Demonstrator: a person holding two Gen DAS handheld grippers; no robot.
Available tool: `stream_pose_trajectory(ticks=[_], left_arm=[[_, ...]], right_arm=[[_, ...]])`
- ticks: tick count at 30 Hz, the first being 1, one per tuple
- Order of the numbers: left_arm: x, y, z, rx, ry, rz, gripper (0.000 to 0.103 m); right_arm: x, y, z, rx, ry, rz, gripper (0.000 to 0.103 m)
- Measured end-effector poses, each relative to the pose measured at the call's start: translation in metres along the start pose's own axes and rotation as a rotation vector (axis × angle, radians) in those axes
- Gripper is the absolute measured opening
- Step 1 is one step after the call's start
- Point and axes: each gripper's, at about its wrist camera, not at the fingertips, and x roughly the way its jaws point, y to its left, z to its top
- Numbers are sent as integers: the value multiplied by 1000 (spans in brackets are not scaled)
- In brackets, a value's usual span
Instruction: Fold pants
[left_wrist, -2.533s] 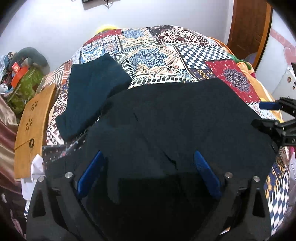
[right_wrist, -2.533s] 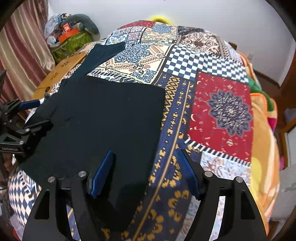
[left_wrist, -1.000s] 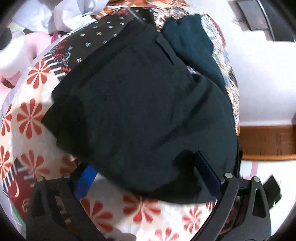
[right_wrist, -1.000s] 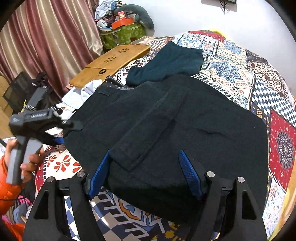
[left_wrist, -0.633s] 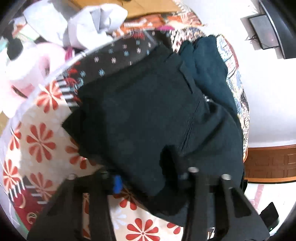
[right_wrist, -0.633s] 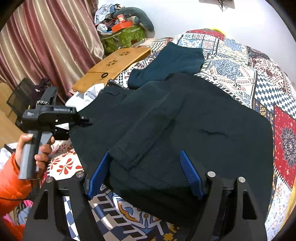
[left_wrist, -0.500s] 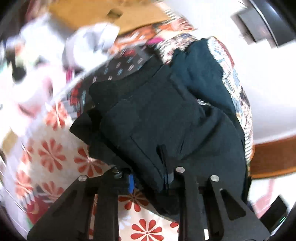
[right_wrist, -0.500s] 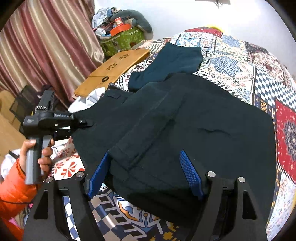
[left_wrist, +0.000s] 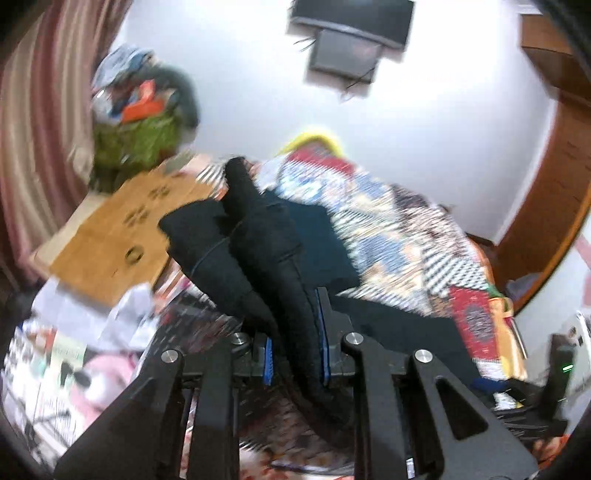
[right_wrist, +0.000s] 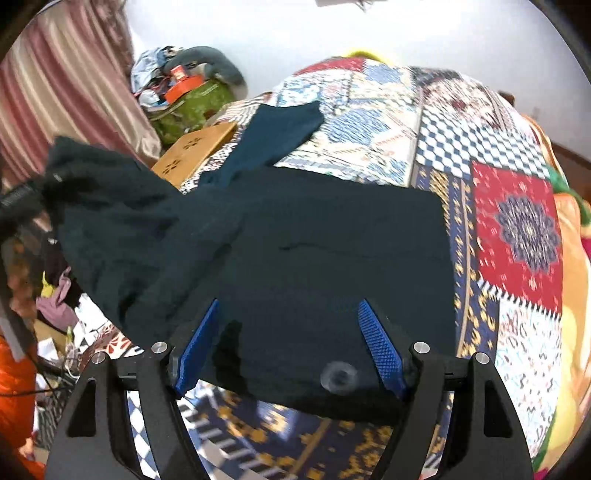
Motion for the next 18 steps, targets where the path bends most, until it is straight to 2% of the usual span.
stream_pose_trajectory(ticks=[6,12,14,15,18], left_arm=[[2,-66,25,104,-36,-118,19],[14,-131,24,194,6,-248,19],[23,-150,18,216,44,-313,19],[32,-163,11,229,84,-362,19],[59,-195,-13,266,207,-440,19]], right_arm=[[2,-8,-19,-12,3,-7,73],[-11,-13,-18,-4,1,8,73],[-22,-20,-19,12,-25,-11,73],[-28,-24,-22,19,-37,-18,73],[-40,-38,-32,47,-43,-58,73]])
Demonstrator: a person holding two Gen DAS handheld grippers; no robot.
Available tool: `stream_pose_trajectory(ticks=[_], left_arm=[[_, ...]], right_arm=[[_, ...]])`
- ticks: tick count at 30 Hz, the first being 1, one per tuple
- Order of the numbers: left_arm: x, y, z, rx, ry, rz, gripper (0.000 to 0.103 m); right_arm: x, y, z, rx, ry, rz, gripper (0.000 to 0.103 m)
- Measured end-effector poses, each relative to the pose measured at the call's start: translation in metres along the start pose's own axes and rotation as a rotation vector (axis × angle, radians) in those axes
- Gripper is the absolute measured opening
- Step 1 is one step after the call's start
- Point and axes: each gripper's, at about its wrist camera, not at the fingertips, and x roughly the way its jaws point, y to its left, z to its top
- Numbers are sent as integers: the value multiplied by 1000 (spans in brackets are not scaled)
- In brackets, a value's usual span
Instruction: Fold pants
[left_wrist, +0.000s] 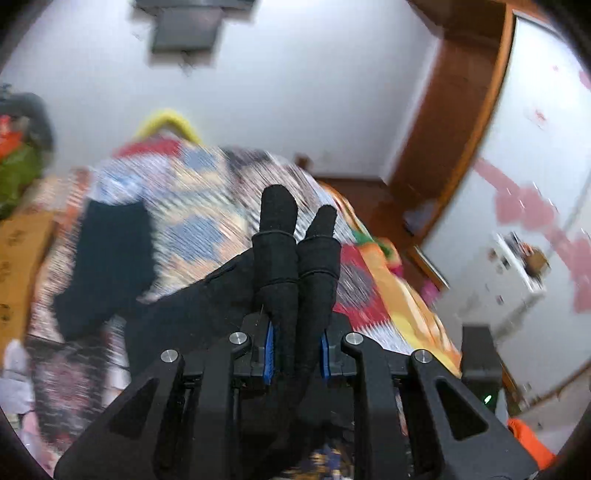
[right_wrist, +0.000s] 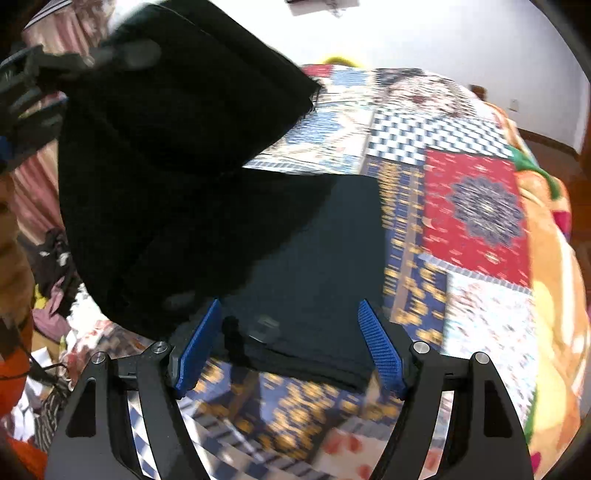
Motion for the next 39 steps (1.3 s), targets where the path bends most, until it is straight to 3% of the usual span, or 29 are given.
stream_pose_trajectory(ticks=[4,8,10,11,12,14,20,23,28,34,39], left_arm=[[50,-18,-32,28,177,-67,19],[72,-40,-56,149,276,-3,22],[75,-47,-61,195,312,12,33],[75,-50,-61,215,327,9,48],[73,-50,-61,228,330,7,62],[60,-50,-58,238,279,9,74],[7,-12,-23,191,75,108,96],[9,24,-4,173,62,201,97],[37,95,19,136,129,319,97],[94,150,26,117,240,347,97],[152,165,3,177,376,407,99]], right_arm=[[-10,-21,-21,52,27,-52,73],[-19,-33,-38,95,39,-84,73],[-23,-40,-41,119,34,-95,73],[-26,-42,-41,130,22,-102,73],[-30,-42,-41,136,7,-112,73],[-39,-42,-37,137,-32,-136,73],[-60,-34,-14,125,-143,-140,73],[-57,-25,-5,111,-171,-139,73],[-34,-17,-4,120,-136,-98,73],[0,-21,-19,176,-64,-59,73],[0,-30,-23,221,-62,-18,75]])
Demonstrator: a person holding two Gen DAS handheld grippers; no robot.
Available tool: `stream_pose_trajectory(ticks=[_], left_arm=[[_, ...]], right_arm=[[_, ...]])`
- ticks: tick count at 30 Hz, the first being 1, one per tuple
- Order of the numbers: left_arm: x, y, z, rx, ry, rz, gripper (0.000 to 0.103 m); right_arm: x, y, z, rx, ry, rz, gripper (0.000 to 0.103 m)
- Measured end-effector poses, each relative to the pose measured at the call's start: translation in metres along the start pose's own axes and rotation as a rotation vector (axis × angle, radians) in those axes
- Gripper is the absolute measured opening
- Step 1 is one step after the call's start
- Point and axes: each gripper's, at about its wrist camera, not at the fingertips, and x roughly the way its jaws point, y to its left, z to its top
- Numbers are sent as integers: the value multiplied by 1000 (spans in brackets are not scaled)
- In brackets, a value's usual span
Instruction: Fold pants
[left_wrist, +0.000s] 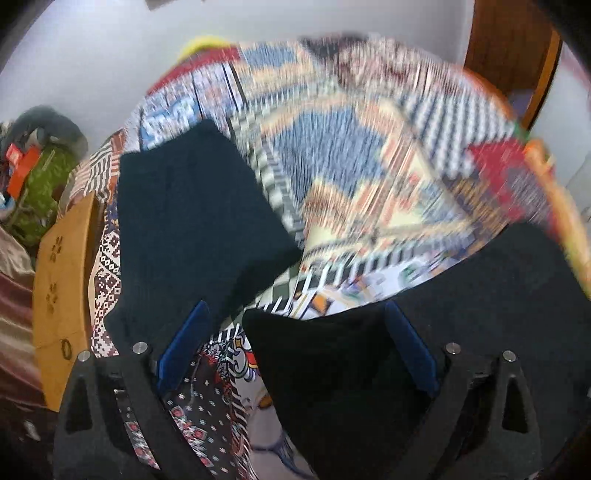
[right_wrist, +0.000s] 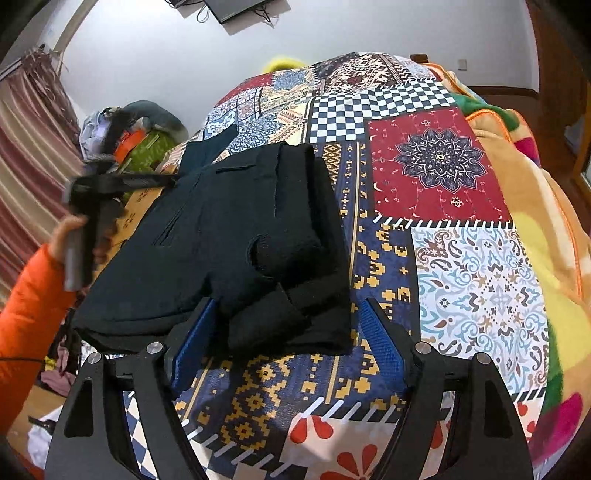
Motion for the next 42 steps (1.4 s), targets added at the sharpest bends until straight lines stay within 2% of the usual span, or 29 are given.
stream_pose_trajectory(ticks=[3,6,9,14,17,20,24,27,30,31,35,37,38,39,42], left_arm=[[5,6,-15,-26,-52,-30,100],[2,21,-34,-104,-43,-48,100],[-9,30,-56,-135,-48,-31,100],[-38,40,-96,-170,-17,1,100],[-53,45,-122,-235,35,-49,100],[-73,38,-148,-264,69,-106,100],[-98,8,-169,-220,32,-125,99],[-114,-12,-179,-172,-20,-152,99],[-121,-19,-184,-129,-91,-90,99],[-120,-18,-186,-127,-101,-85,99],[-118,-8,-191,-153,-106,-97,99],[-119,1,-188,-175,-70,-145,91],[-123,5,-185,-179,-59,-189,81],[-130,6,-180,-165,-61,-207,80],[-152,6,-157,-106,-134,-124,80]], right_arm=[[-3,3,4,-37,4,-20,75],[-4,5,10,-45,1,-49,75],[-7,4,17,-22,4,-67,75],[-24,17,17,-50,-35,-60,75],[-30,31,14,-83,-45,-44,75],[-38,48,8,-135,-43,-16,75],[-44,63,-2,-196,-41,17,75],[-44,67,-10,-229,-37,2,75],[-35,65,-17,-290,-7,-99,48],[-30,61,-19,-300,14,-106,44],[-24,40,-23,-251,35,-56,42],[-26,36,-21,-223,40,-43,42],[-27,34,-19,-211,41,-37,42],[-28,34,-18,-207,42,-34,42],[-33,40,-9,-229,25,-48,42]])
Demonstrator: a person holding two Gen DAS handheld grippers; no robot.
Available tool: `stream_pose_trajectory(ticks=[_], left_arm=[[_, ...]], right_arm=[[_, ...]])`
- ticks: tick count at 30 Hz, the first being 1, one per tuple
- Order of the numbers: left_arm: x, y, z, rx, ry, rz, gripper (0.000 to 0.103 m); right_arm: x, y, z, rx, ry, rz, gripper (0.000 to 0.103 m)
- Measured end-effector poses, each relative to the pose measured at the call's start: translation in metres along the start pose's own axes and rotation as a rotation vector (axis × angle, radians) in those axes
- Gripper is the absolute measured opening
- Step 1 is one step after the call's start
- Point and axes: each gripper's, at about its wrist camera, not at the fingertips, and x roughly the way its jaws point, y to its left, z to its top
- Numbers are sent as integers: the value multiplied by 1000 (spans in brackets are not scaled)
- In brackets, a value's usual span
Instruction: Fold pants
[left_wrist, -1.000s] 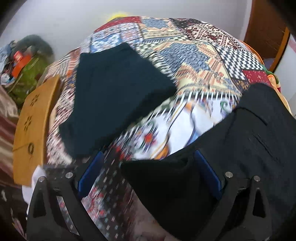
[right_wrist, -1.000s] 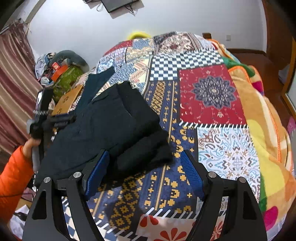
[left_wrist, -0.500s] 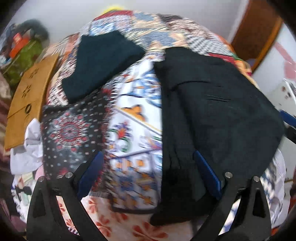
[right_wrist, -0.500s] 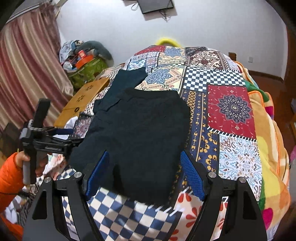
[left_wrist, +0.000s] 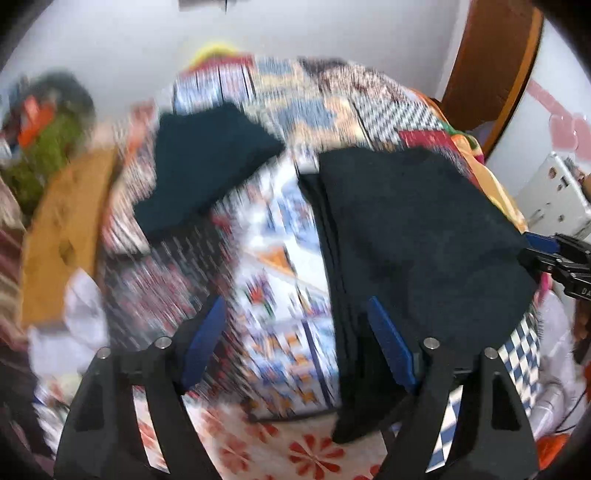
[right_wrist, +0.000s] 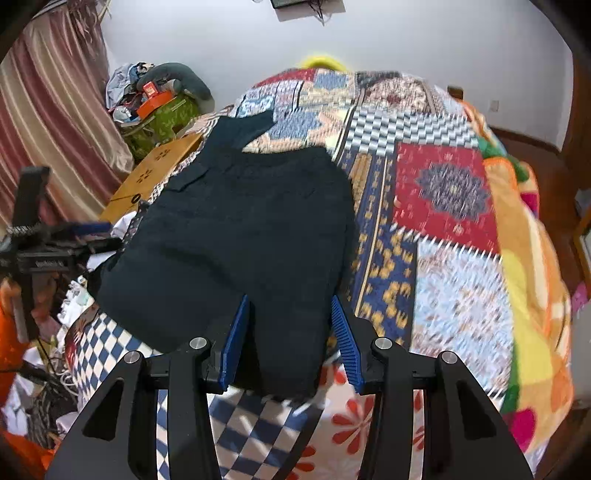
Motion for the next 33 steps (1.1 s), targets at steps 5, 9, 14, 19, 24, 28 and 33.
stream_pose_trajectory(ticks=[5,9,14,19,24,28,33], left_arm=[[8,-12,44,47,-50,-25,80],[40,-31,74,100,-32,-83,80],[76,-49,94,141,0,-120,69],[108,-56,100,170,30,-62,64],[125,-42,99,133,30,-62,64],[130,-34,97,97,32,-83,68],[111,-38,98,89,13,-50,67]], right_arm=[[4,-9,34,-12,-55,-9,50],[23,-20,63,-25,-69,-21,52],[57,-22,92,-88,-22,-8,52],[103,-25,102,-126,84,-10,27],[112,-24,95,-191,75,-22,22],[109,-25,93,-212,63,-65,21],[102,-24,97,-184,71,-79,22]])
